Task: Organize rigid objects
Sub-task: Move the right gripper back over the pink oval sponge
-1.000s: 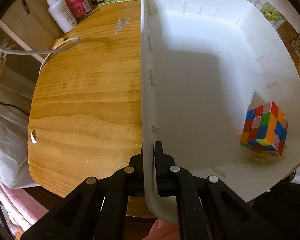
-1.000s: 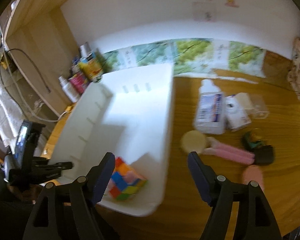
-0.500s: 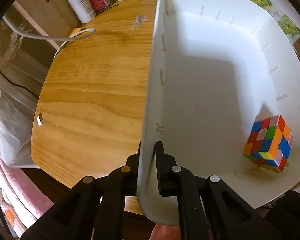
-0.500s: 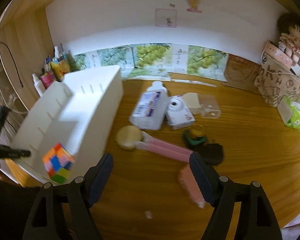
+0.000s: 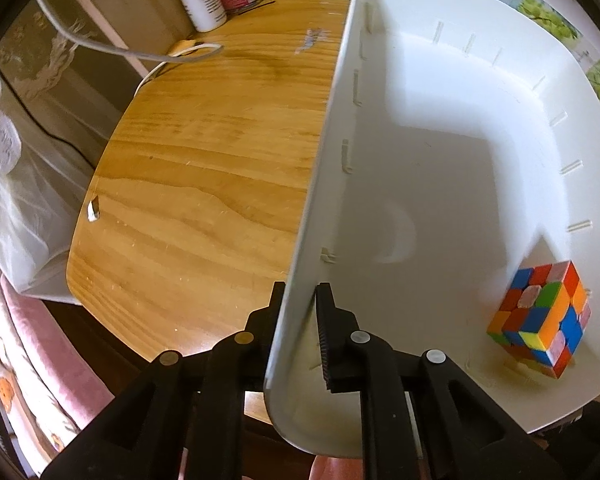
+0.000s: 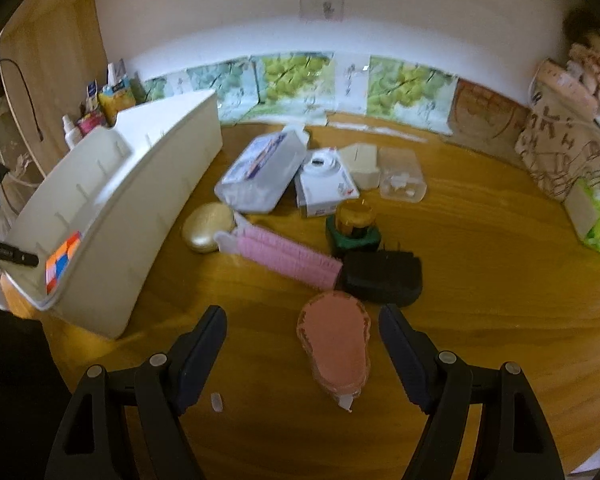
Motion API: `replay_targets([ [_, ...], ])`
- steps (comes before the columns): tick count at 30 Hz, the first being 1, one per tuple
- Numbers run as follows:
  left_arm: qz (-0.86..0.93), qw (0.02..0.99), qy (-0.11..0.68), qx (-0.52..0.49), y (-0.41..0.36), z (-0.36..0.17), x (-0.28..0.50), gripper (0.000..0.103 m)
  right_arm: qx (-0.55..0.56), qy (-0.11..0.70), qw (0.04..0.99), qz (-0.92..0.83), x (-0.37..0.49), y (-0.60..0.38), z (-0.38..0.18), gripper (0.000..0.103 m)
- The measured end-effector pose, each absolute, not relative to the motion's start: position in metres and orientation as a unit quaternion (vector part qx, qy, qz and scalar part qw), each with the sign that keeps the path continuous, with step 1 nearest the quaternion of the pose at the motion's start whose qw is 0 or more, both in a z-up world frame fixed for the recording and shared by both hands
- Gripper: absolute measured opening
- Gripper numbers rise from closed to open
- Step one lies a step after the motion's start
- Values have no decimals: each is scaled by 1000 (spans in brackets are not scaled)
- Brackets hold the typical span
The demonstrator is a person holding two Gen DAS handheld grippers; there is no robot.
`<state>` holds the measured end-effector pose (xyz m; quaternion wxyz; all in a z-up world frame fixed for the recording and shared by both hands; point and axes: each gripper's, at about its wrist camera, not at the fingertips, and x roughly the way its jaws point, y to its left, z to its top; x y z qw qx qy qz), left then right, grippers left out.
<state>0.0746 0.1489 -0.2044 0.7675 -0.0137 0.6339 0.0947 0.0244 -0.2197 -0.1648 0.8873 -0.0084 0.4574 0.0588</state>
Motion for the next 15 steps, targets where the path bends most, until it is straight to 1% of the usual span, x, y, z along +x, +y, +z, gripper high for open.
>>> replay_targets([
  [8, 116, 763, 635, -30, 151, -201, 73, 17, -23, 504, 860, 78, 36, -228, -188, 79],
  [15, 132, 762, 633, -32, 149, -201, 74, 19, -36, 527, 843, 105, 39, -233, -200, 79],
])
